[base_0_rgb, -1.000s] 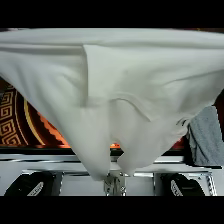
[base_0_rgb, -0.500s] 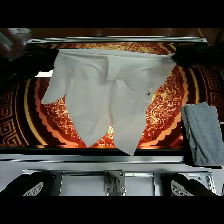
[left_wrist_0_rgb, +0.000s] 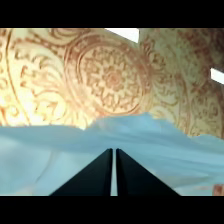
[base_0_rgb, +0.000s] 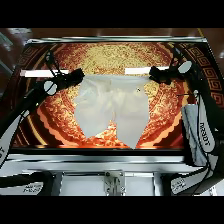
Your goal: Fold the shirts.
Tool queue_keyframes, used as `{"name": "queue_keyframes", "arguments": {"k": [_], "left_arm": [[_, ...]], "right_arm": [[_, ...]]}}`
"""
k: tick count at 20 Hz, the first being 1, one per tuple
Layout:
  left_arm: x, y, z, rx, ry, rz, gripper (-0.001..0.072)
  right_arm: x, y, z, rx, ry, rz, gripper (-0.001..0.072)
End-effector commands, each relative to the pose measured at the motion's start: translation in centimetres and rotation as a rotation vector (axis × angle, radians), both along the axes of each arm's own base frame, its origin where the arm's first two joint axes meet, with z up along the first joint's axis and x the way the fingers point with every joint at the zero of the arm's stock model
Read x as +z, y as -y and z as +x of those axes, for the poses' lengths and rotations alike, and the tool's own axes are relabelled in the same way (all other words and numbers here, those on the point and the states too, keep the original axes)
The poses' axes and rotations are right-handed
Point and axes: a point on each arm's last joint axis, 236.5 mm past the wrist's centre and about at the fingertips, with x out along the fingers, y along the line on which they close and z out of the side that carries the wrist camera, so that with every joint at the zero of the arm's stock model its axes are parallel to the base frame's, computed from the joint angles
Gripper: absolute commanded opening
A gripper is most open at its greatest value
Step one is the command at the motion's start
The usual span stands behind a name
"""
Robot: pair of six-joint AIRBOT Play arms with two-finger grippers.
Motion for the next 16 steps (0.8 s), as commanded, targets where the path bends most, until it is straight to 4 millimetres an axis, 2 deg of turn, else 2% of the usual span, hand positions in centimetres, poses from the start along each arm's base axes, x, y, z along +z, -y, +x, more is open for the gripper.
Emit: {"name": "queue_keyframes", "arguments": {"k": [1, 2, 4, 5, 6, 7, 8, 9, 10, 11, 13, 16], "left_arm": [[-5.0, -0.7, -2.0, 0.027, -0.250, -0.058, 0.0466], [-4.9, -1.8, -3.0, 0.016, -0.319, -0.048, 0.0683], [-4.2, -5.5, -6.2, -0.072, -0.466, 0.029, 0.0653], [-3.5, -7.7, -8.1, -0.115, -0.528, 0.060, 0.0610], [-2.9, -9.5, -9.9, -0.153, -0.568, 0.085, 0.0494], [-2.5, -10.9, -12.1, -0.203, -0.609, 0.109, 0.0438], [-2.4, -11.6, -14.2, -0.240, -0.650, 0.119, 0.0439], [-3.0, -11.8, -16.8, -0.268, -0.702, 0.117, 0.0478], [-4.5, -11.4, -19.5, -0.282, -0.763, 0.104, 0.0653], [-6.4, -10.5, -22.0, -0.286, -0.809, 0.074, 0.0716], [-10.2, -6.8, -25.4, -0.280, -0.820, -0.064, 0.0716], [-13.7, -2.2, -26.9, -0.231, -0.757, -0.242, 0.0716]], "right_arm": [[-2.5, -1.9, -0.8, 0.016, -0.093, 0.111, 0.0433], [-1.6, -1.7, -1.2, 0.058, -0.074, 0.107, 0.0678], [0.6, 1.0, -2.8, 0.111, -0.065, 0.051, 0.0678], [1.5, 3.4, -4.2, 0.122, -0.086, -0.003, 0.0678], [1.8, 6.2, -6.4, 0.130, -0.143, -0.065, 0.0677], [1.9, 8.7, -8.7, 0.132, -0.213, -0.117, 0.0677], [1.5, 10.9, -11.3, 0.137, -0.305, -0.153, 0.0677], [0.9, 12.1, -13.8, 0.171, -0.384, -0.151, 0.0677], [0.3, 12.2, -16.1, 0.227, -0.444, -0.097, 0.0677], [-0.2, 11.8, -17.3, 0.227, -0.470, -0.007, 0.0677], [-1.4, 10.3, -18.3, 0.176, -0.481, 0.197, 0.0677], [-2.9, 8.2, -19.5, 0.158, -0.505, 0.337, 0.0677]]}}
